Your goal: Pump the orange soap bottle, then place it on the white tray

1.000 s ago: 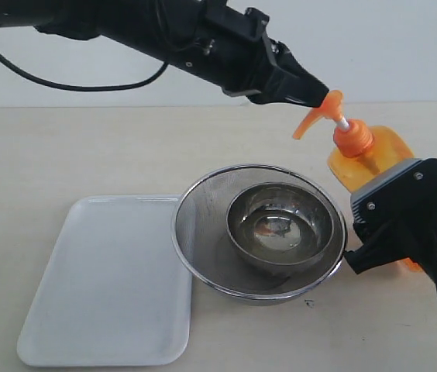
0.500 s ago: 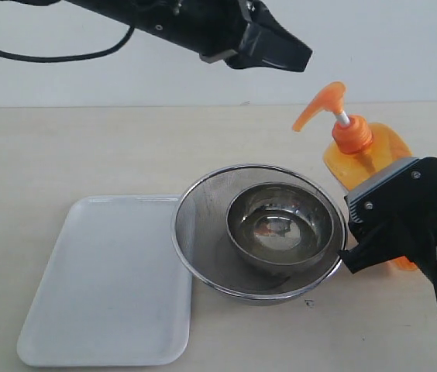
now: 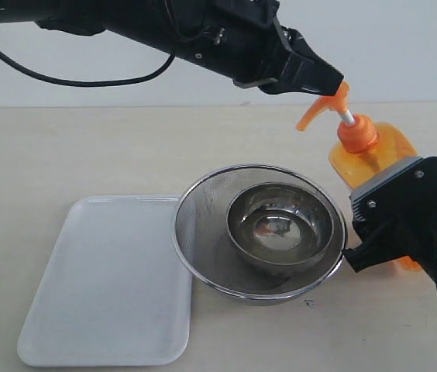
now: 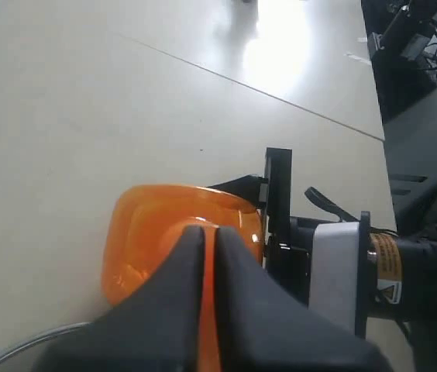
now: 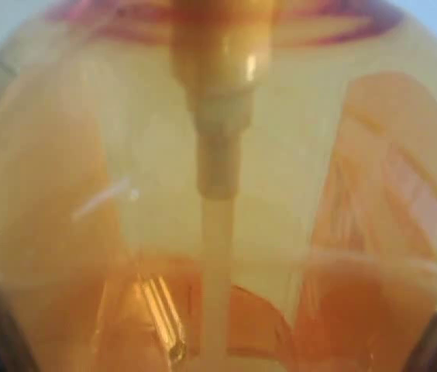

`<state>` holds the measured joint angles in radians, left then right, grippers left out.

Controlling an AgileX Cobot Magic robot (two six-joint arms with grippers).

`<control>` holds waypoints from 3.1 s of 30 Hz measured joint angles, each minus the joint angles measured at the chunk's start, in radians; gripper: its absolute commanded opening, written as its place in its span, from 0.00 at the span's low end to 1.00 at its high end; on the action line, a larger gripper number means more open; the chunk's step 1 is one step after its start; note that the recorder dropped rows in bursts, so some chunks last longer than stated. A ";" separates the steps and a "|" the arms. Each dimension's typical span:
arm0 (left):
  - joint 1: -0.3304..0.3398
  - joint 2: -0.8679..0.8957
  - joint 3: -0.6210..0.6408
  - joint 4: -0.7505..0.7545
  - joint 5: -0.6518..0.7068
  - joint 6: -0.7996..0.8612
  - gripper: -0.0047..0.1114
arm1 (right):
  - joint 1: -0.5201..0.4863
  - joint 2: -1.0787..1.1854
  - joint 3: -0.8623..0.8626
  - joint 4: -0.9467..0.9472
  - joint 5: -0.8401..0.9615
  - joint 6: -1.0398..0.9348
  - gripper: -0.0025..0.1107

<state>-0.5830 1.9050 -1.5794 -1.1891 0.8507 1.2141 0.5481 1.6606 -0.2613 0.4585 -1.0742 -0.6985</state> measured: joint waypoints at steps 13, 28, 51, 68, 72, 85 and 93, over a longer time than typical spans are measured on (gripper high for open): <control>0.006 0.041 -0.013 -0.038 -0.005 -0.002 0.08 | 0.000 0.000 0.000 0.029 -0.003 -0.010 0.02; 0.004 0.058 -0.013 -0.056 -0.003 -0.008 0.08 | -0.002 0.000 0.000 0.033 -0.003 -0.010 0.02; 0.002 0.077 -0.020 -0.065 -0.018 -0.010 0.08 | -0.010 0.000 0.000 0.049 -0.001 -0.018 0.02; 0.002 0.053 -0.015 -0.046 -0.027 -0.010 0.08 | -0.010 0.000 0.000 0.044 -0.003 -0.005 0.02; 0.007 0.002 -0.004 0.022 -0.029 -0.021 0.08 | -0.004 0.000 0.000 0.017 -0.007 0.039 0.02; 0.090 -0.315 0.211 0.105 -0.185 -0.058 0.08 | 0.000 0.000 -0.001 0.043 -0.026 0.139 0.02; 0.122 -0.678 0.553 -0.035 -0.460 0.023 0.08 | 0.000 0.000 -0.002 0.088 -0.034 0.261 0.02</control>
<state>-0.4609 1.2268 -1.0261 -1.2241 0.3906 1.2376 0.5480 1.6606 -0.2635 0.5469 -1.1080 -0.4376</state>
